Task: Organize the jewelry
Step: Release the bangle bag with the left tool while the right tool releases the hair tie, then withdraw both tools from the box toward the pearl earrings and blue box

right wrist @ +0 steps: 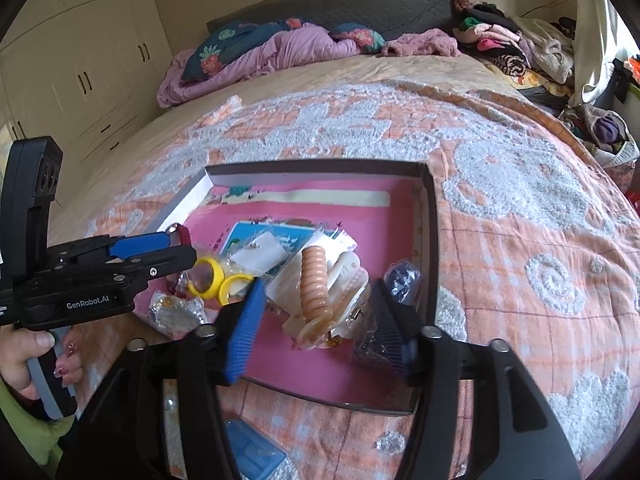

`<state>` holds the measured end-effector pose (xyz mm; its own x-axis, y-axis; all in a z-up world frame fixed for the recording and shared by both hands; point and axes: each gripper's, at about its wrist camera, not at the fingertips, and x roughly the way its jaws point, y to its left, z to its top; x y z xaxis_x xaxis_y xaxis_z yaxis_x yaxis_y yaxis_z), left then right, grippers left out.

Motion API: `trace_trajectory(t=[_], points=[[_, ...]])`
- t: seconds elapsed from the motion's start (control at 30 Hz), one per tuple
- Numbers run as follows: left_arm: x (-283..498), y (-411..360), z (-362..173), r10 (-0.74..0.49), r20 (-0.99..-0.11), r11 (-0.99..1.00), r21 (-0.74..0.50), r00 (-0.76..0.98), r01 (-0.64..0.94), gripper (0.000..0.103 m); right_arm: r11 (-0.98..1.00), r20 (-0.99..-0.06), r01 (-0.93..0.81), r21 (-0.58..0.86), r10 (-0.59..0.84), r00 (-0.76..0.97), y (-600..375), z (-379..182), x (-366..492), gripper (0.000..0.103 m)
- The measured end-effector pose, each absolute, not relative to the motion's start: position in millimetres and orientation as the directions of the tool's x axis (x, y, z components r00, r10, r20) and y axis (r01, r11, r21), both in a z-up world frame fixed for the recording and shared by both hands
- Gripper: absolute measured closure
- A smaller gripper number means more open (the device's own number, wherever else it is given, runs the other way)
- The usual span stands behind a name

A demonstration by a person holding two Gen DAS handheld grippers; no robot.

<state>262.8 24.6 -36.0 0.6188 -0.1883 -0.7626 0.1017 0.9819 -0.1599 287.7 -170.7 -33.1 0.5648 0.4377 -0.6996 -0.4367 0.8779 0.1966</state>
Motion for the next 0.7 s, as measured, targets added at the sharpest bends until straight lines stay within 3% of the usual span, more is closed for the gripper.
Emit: trace_trajectory(t=[0.23,0.47,0.7], points=[[258.6,27.5,-24.1,-0.164,-0.756,0.986,-0.148,0.633,0.080,0.033,0.886,-0.671,-0.424,0.186,0.430,0.604,-176.1,-17.6,282.1,0.016],[251.6,26.6,-14.0,-0.141,-0.751,0.989,-0.130,0.646,0.065,0.015,0.889,-0.655,-0.423,0.175,0.426,0.624,-176.7,-4.8,273.6,0.010],[242.0,26.4,-0.5,-0.117,-0.738,0.992,-0.112,0.665,0.050,0.010,0.887,-0.626,-0.428,0.173,0.434,0.648,-179.6,11.7,262.7,0.007]])
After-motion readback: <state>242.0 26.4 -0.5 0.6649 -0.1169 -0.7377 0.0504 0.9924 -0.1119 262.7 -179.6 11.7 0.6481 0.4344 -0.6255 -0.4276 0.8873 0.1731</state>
